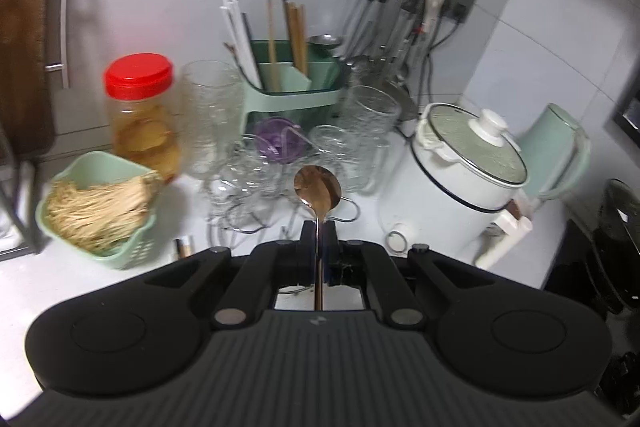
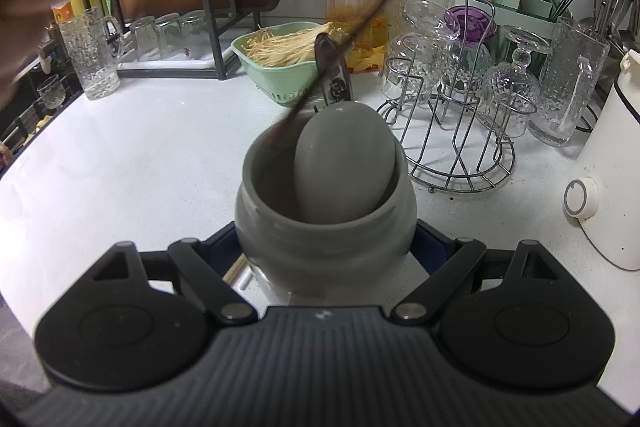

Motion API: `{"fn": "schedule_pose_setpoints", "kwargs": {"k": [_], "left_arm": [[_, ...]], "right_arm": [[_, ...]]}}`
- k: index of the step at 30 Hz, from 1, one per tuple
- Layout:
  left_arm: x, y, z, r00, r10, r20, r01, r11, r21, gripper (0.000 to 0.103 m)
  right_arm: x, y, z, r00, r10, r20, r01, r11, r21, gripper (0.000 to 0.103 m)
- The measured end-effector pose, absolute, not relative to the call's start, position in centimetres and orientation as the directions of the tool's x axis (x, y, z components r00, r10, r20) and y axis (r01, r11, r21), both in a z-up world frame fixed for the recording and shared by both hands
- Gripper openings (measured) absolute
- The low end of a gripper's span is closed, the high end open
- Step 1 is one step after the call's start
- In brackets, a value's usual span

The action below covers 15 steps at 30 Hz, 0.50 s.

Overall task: Organize utensils
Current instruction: 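Lift the wooden spoon with the left tool over the jar, then lower the wooden spoon into the jar and open the left tool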

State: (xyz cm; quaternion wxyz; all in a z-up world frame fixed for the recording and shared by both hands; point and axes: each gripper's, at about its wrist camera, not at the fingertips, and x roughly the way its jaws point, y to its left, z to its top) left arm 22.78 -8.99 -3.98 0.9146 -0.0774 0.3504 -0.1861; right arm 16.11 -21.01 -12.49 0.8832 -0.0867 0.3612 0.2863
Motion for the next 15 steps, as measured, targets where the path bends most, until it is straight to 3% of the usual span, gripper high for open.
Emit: {"fn": "schedule_pose_setpoints", "kwargs": {"k": [15], "left_arm": [[20.1, -7.7, -5.4, 0.656, -0.389, -0.647, 0.246, 0.92, -0.304, 0.004]], "right_arm": [[16.2, -21.2, -12.5, 0.57, 0.455, -0.685, -0.581, 0.812, 0.056, 0.091]]}}
